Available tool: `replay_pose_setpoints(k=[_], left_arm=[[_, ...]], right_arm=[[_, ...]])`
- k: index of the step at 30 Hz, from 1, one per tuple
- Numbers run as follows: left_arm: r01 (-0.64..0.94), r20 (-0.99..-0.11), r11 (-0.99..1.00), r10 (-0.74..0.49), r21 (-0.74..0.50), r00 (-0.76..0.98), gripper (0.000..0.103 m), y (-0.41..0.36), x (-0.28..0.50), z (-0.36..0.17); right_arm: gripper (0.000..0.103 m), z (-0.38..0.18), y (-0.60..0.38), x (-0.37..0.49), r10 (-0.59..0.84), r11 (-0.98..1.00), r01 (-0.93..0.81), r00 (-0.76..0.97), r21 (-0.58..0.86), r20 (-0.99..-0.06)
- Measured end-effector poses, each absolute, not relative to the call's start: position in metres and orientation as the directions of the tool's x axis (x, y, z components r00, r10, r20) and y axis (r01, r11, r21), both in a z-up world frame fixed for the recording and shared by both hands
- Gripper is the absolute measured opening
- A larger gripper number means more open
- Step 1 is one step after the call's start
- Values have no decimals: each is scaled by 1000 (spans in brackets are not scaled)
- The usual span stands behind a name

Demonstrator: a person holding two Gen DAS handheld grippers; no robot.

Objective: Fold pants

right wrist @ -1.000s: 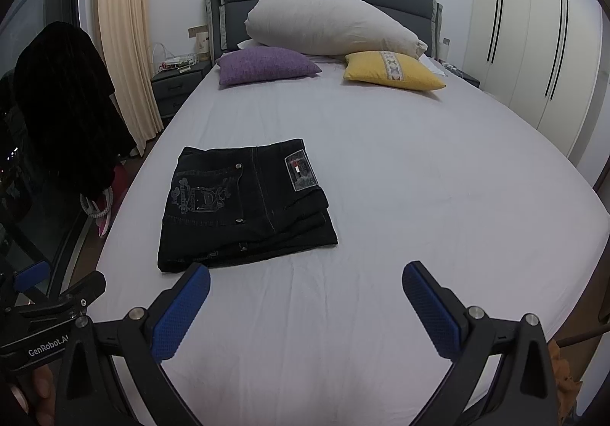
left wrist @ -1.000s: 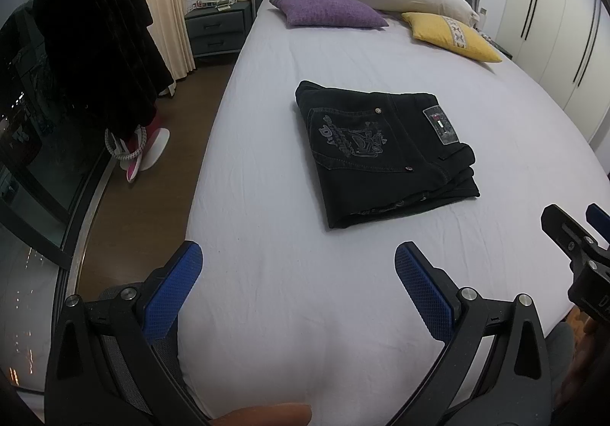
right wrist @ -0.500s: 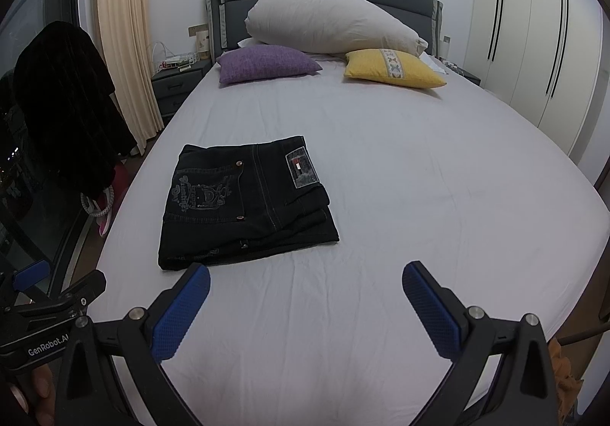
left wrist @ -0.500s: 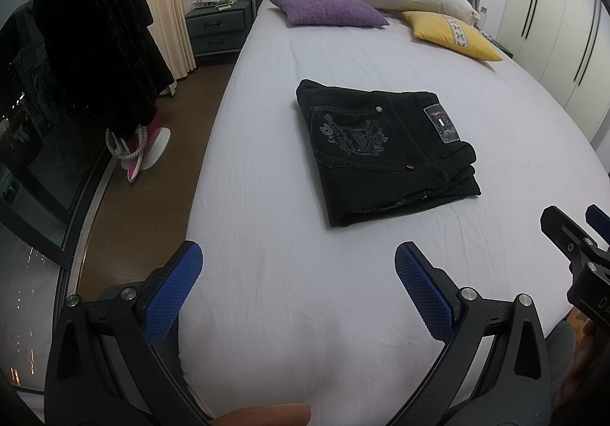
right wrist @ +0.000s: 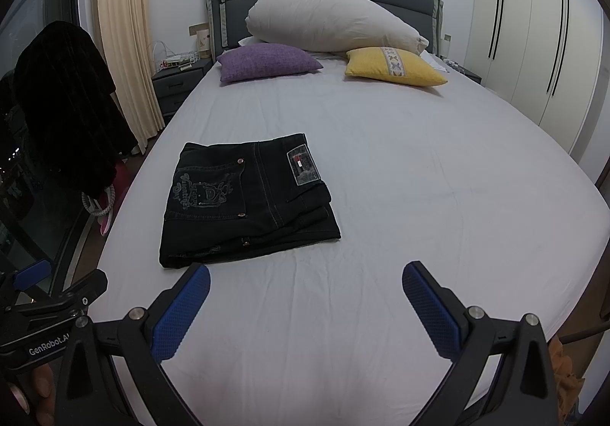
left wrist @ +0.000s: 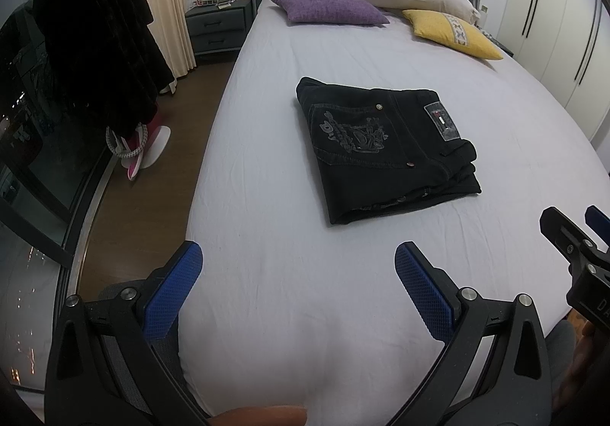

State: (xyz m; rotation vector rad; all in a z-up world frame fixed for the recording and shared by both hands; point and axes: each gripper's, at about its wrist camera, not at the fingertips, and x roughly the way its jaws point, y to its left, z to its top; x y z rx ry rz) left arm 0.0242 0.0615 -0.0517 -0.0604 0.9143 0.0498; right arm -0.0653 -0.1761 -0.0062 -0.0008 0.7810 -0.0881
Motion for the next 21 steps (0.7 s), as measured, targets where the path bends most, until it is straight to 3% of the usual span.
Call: replay_pose_setpoints(k=[21], left_arm=[[-59, -786, 998, 21, -19, 618, 103, 63, 18, -54]], right_arm=[[103, -7, -177, -65, -77, 997, 77, 705, -31, -705]])
